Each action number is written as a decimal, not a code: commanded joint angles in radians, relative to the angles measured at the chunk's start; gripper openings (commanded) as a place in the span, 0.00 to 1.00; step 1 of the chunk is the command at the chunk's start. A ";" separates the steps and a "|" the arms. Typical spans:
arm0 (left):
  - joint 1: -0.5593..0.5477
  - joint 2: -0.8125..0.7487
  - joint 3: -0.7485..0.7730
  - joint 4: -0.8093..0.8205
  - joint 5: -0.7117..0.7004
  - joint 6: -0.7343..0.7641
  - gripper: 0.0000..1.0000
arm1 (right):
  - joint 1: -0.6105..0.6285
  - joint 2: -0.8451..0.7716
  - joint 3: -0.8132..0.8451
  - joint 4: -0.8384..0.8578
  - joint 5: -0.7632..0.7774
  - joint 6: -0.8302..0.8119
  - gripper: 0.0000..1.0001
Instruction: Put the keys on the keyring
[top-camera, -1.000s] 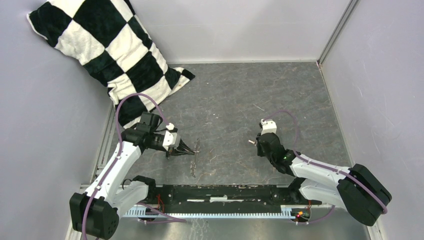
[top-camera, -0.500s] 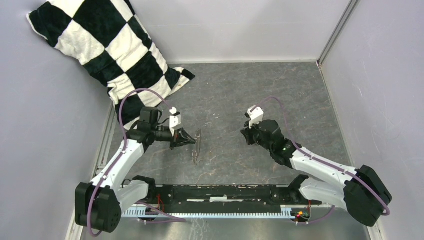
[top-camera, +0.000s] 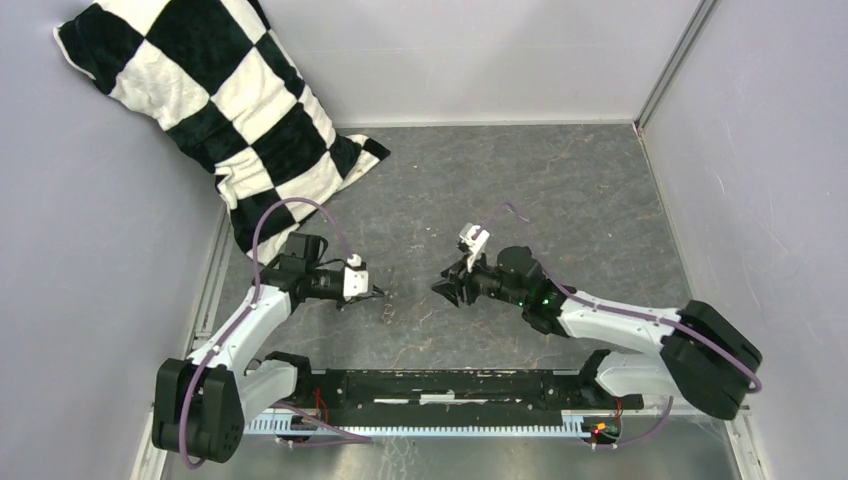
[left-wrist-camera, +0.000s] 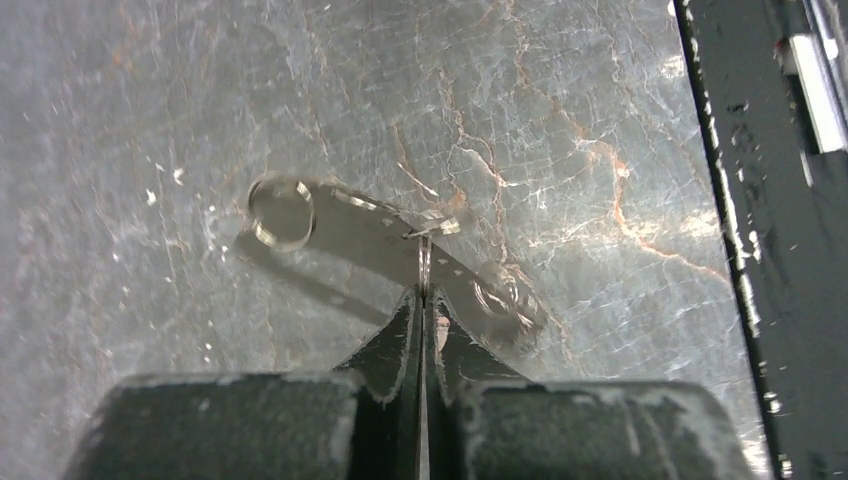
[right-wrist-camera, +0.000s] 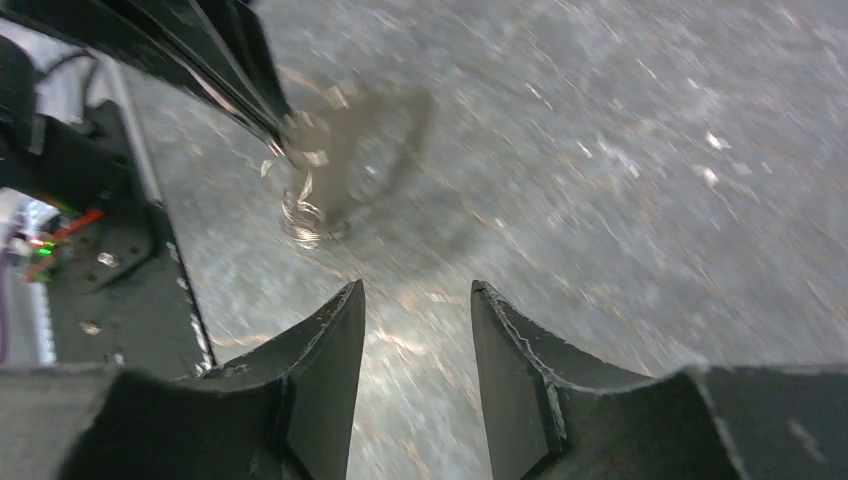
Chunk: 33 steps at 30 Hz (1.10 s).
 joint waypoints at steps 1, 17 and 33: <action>0.000 0.039 -0.028 -0.110 -0.045 0.401 0.02 | 0.038 0.108 0.096 0.276 -0.170 0.047 0.50; -0.010 0.132 0.003 -0.110 0.016 0.536 0.02 | 0.056 0.215 0.096 0.311 -0.203 0.040 0.45; 0.107 0.254 0.205 -0.365 -0.184 0.272 0.35 | 0.183 0.214 0.073 0.149 -0.070 -0.192 0.98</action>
